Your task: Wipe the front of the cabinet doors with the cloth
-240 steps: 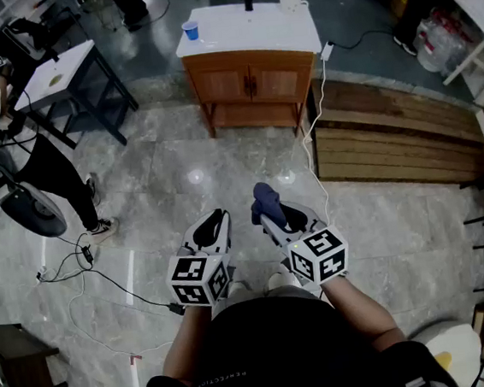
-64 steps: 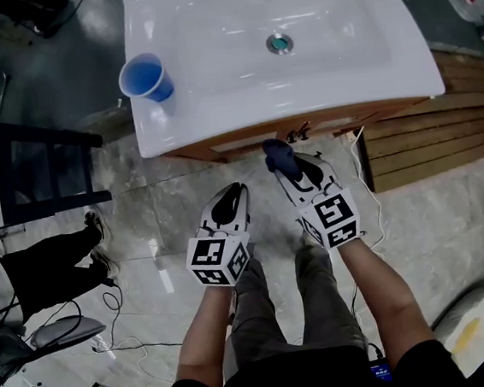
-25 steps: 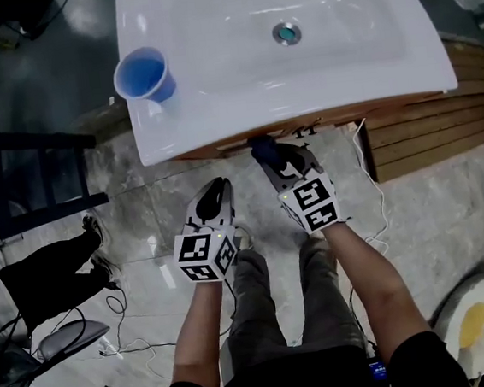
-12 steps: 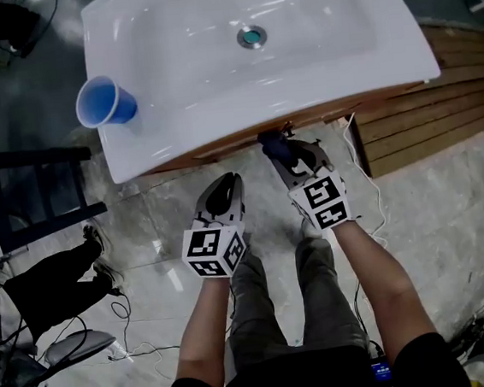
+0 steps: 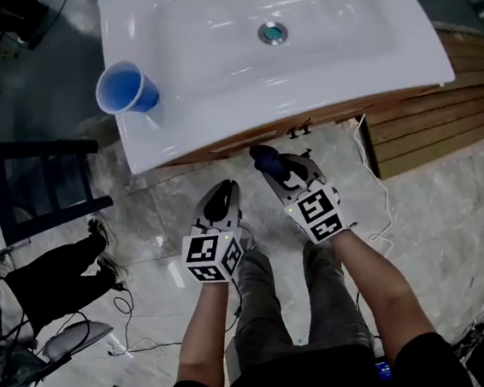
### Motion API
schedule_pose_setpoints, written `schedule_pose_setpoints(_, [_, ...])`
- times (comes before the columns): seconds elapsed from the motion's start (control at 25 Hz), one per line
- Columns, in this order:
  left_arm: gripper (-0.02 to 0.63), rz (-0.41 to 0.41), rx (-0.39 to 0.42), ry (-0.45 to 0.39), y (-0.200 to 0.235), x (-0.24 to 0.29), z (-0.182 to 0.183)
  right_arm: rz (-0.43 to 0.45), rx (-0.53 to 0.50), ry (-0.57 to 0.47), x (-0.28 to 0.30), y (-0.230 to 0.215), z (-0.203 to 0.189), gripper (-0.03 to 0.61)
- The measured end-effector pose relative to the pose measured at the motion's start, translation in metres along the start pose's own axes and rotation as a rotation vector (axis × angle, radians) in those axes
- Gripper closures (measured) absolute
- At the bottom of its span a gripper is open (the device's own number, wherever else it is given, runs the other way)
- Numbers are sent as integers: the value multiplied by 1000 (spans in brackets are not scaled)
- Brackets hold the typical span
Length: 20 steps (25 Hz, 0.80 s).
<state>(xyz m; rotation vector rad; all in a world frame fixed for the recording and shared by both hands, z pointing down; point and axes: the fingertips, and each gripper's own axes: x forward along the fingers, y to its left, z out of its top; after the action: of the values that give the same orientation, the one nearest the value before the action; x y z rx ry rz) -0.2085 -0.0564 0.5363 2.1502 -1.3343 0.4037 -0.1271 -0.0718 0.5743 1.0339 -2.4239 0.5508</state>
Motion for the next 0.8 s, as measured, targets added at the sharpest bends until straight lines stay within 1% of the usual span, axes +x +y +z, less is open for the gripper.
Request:
schedule_pose_setpoints(0.44, [568, 93, -33, 9, 73, -49, -21, 98, -23, 27, 59, 75, 1, 425])
schedule_pose_setpoints(0.6, [568, 108, -48, 0, 87, -58, -26, 118, -50, 43, 80, 95, 2, 425])
schedule_pose_setpoints(0.8, [568, 114, -52, -2, 99, -63, -29, 125, -82, 58, 102, 108, 3, 425])
